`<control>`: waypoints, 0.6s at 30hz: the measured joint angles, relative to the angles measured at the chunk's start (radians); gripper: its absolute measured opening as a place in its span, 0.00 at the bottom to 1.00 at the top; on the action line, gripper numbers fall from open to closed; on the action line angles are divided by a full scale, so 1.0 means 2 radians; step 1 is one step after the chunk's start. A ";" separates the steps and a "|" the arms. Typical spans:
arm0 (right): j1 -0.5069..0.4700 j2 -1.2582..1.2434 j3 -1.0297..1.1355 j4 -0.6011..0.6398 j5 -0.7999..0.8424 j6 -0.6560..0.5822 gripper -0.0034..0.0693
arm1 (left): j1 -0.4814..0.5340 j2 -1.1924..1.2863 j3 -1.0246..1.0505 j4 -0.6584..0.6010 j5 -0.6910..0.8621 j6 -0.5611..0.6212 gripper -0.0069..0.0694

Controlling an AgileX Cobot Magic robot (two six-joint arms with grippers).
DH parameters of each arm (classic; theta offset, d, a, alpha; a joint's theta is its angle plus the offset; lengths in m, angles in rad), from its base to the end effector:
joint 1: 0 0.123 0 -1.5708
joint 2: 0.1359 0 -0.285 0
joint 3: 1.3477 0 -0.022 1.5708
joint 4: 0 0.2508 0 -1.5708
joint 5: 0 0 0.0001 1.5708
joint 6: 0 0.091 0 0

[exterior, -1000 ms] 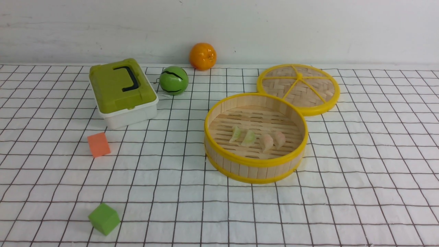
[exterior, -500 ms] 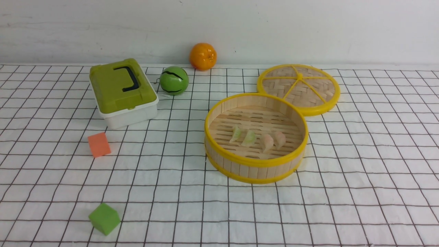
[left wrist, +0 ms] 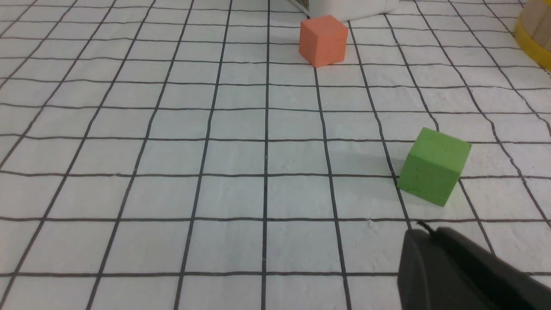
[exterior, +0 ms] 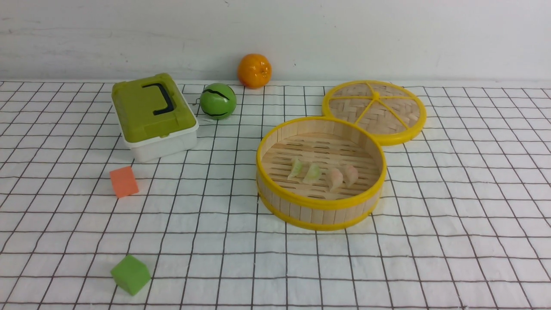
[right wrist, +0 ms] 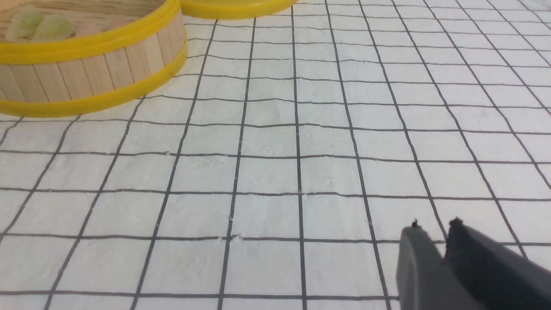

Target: Put the dumplings into the steamer on the table with the white tablecloth.

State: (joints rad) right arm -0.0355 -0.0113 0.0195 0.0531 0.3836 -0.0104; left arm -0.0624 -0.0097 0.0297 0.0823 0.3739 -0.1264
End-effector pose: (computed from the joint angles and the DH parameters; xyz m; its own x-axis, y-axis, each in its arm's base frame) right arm 0.0523 0.0000 0.1728 -0.2984 0.0494 -0.9532 0.0282 0.9987 0.0430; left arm 0.0528 -0.0006 0.1702 -0.3015 -0.0310 -0.9529 0.0188 0.9991 -0.0384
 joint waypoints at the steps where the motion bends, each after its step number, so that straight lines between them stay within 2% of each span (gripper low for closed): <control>1: 0.000 0.000 0.000 0.000 0.000 0.000 0.19 | 0.000 0.000 0.000 0.000 0.000 0.000 0.07; 18: 0.000 0.000 0.000 0.000 0.000 -0.001 0.22 | 0.000 0.000 0.000 0.000 0.000 0.001 0.07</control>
State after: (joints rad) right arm -0.0355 -0.0113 0.0195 0.0531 0.3836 -0.0115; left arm -0.0615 -0.0097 0.0297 0.0819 0.3738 -0.1252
